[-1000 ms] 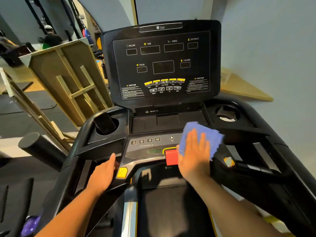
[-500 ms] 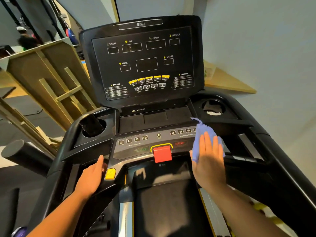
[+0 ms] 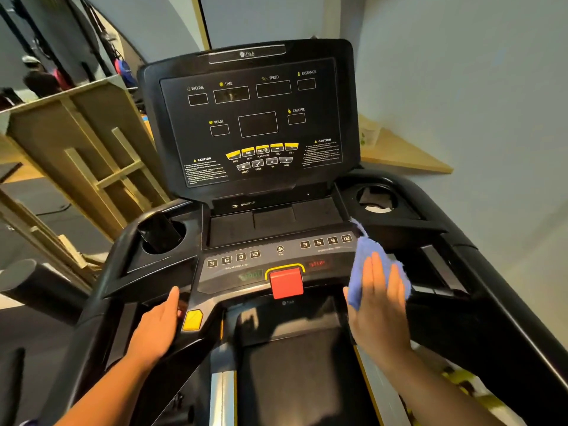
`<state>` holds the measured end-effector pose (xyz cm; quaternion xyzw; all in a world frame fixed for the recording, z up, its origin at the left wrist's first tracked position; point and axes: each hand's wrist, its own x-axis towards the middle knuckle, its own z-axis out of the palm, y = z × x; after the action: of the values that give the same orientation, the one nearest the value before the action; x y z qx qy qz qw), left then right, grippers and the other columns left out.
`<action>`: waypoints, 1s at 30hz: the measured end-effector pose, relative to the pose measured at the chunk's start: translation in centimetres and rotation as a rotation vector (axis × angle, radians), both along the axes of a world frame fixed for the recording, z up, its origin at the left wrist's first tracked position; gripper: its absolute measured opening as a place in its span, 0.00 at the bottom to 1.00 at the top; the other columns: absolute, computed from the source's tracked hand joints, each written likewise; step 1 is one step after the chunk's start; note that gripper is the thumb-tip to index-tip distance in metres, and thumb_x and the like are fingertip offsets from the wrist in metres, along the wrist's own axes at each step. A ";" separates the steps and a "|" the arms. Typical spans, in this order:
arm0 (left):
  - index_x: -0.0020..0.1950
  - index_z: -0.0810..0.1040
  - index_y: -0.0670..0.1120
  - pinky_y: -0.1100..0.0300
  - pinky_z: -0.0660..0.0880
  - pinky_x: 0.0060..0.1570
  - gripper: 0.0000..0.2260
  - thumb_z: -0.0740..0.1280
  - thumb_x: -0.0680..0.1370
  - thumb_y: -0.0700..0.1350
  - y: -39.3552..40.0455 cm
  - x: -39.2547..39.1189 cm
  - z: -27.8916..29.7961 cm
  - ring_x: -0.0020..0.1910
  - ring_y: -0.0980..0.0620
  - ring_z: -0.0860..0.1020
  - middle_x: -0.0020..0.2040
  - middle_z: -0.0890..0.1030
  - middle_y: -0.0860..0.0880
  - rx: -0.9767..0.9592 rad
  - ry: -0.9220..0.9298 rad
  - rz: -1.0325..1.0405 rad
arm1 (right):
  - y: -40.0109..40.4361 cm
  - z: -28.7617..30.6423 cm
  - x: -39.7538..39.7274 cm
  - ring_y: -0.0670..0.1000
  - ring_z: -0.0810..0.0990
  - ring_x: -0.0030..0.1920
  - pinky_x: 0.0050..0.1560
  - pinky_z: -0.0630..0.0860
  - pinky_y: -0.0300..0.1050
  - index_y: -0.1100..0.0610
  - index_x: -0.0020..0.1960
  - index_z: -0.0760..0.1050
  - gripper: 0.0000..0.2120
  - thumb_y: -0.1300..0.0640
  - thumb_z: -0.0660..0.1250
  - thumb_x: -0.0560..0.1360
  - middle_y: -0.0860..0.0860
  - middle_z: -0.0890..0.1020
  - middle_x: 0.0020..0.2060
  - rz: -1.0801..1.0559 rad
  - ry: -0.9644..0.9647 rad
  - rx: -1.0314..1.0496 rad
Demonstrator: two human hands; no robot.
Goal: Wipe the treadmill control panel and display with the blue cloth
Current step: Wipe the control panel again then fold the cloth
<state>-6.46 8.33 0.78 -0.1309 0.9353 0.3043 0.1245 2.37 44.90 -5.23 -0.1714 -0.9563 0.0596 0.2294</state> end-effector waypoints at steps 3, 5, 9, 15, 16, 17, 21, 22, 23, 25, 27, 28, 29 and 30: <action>0.64 0.81 0.41 0.44 0.65 0.72 0.28 0.46 0.87 0.56 0.0 0.0 0.2 0.64 0.38 0.78 0.65 0.80 0.35 0.045 -0.006 0.040 | -1.8 -0.1 -1.5 0.71 0.63 0.73 0.74 0.57 0.66 0.65 0.77 0.61 0.34 0.44 0.54 0.80 0.66 0.67 0.74 -0.099 -0.075 -0.029; 0.50 0.81 0.49 0.43 0.65 0.72 0.25 0.47 0.87 0.57 0.4 0.3 0.7 0.61 0.39 0.78 0.64 0.81 0.36 0.074 0.008 0.045 | -2.7 1.3 -4.1 0.72 0.65 0.72 0.72 0.61 0.67 0.63 0.76 0.63 0.33 0.42 0.54 0.80 0.64 0.68 0.74 -0.112 -0.070 -0.076; 0.65 0.80 0.40 0.43 0.64 0.73 0.27 0.47 0.87 0.55 0.6 0.2 0.7 0.67 0.36 0.77 0.66 0.80 0.34 0.082 -0.004 0.049 | -2.0 1.6 -6.6 0.70 0.64 0.74 0.73 0.62 0.66 0.61 0.77 0.63 0.33 0.44 0.64 0.79 0.62 0.69 0.74 0.090 -0.097 0.026; 0.64 0.81 0.41 0.43 0.66 0.71 0.28 0.46 0.87 0.56 0.1 0.0 0.1 0.58 0.41 0.78 0.64 0.81 0.36 0.085 0.014 0.031 | 0.5 -1.1 1.2 0.67 0.53 0.79 0.74 0.57 0.68 0.63 0.79 0.58 0.34 0.45 0.52 0.78 0.62 0.62 0.78 0.115 -0.130 0.052; 0.68 0.79 0.40 0.44 0.65 0.71 0.28 0.46 0.87 0.55 0.0 -0.1 -0.1 0.61 0.40 0.78 0.65 0.80 0.36 0.071 0.017 0.028 | -0.1 -1.4 1.5 0.69 0.53 0.78 0.74 0.57 0.69 0.64 0.79 0.59 0.34 0.45 0.52 0.78 0.63 0.63 0.77 0.052 -0.134 0.003; 0.70 0.77 0.41 0.44 0.65 0.71 0.27 0.47 0.88 0.54 -0.1 -0.3 -0.3 0.64 0.39 0.77 0.66 0.80 0.36 0.056 0.014 0.026 | -1.0 -1.3 1.0 0.70 0.54 0.78 0.75 0.56 0.69 0.64 0.78 0.60 0.34 0.45 0.52 0.79 0.64 0.64 0.77 -0.017 -0.135 -0.041; 0.44 0.80 0.53 0.44 0.68 0.67 0.25 0.48 0.86 0.59 -0.5 -0.3 -0.6 0.51 0.46 0.77 0.54 0.83 0.41 0.075 0.035 0.039 | -4.2 1.6 -4.9 0.74 0.62 0.73 0.73 0.59 0.70 0.65 0.75 0.66 0.34 0.42 0.49 0.80 0.65 0.67 0.75 -0.158 -0.074 -0.206; 0.40 0.77 0.56 0.45 0.69 0.66 0.24 0.48 0.86 0.60 -0.4 -0.4 -0.6 0.49 0.48 0.76 0.49 0.81 0.45 0.082 0.043 0.045 | -4.8 2.2 -6.3 0.74 0.62 0.74 0.73 0.59 0.70 0.65 0.75 0.66 0.34 0.41 0.48 0.80 0.65 0.67 0.75 -0.126 -0.101 -0.214; 0.39 0.76 0.57 0.45 0.69 0.65 0.24 0.48 0.86 0.60 -0.4 -0.4 -0.6 0.47 0.50 0.76 0.45 0.80 0.48 0.090 0.051 0.046 | -5.2 2.5 -7.4 0.73 0.61 0.74 0.74 0.59 0.69 0.64 0.76 0.65 0.35 0.40 0.49 0.80 0.65 0.67 0.75 -0.079 -0.130 -0.189; 0.38 0.76 0.55 0.47 0.68 0.61 0.24 0.49 0.86 0.59 -0.4 -0.5 -0.8 0.40 0.55 0.75 0.38 0.77 0.54 0.103 0.048 0.050 | -5.2 2.1 -7.8 0.70 0.61 0.75 0.74 0.58 0.65 0.62 0.77 0.63 0.35 0.39 0.59 0.80 0.63 0.66 0.76 0.060 -0.166 -0.051; 0.39 0.79 0.53 0.49 0.68 0.59 0.26 0.49 0.86 0.59 -0.6 -0.6 -1.1 0.39 0.58 0.74 0.36 0.77 0.56 0.098 0.041 0.043 | -3.9 1.4 -6.2 0.66 0.60 0.77 0.76 0.57 0.61 0.60 0.79 0.60 0.37 0.41 0.65 0.78 0.59 0.62 0.78 0.251 -0.166 0.076; 0.39 0.80 0.53 0.48 0.68 0.60 0.26 0.48 0.86 0.59 -0.8 -0.8 -1.2 0.39 0.58 0.75 0.37 0.77 0.56 0.096 0.034 0.041 | -2.7 1.1 -5.0 0.64 0.60 0.78 0.77 0.58 0.59 0.58 0.79 0.59 0.35 0.43 0.64 0.79 0.56 0.60 0.78 0.347 -0.146 0.102; 0.40 0.80 0.52 0.47 0.69 0.62 0.26 0.48 0.86 0.58 -1.0 -1.0 -1.4 0.40 0.56 0.76 0.37 0.78 0.56 0.089 0.031 0.033 | -1.6 1.1 -4.0 0.62 0.60 0.78 0.77 0.58 0.58 0.57 0.80 0.59 0.34 0.45 0.63 0.79 0.53 0.59 0.79 0.405 -0.156 0.097; 0.40 0.79 0.53 0.46 0.70 0.64 0.26 0.48 0.87 0.58 -1.1 -1.1 -1.7 0.42 0.54 0.78 0.37 0.78 0.56 0.079 0.032 0.023 | -0.7 1.2 -3.1 0.60 0.61 0.78 0.77 0.60 0.58 0.56 0.80 0.59 0.34 0.46 0.65 0.79 0.52 0.60 0.78 0.407 -0.175 0.078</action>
<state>-7.55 7.18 -0.90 -0.1316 0.9228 0.3445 0.1113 -0.70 44.20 -4.04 0.0297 -0.9890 0.0528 0.1351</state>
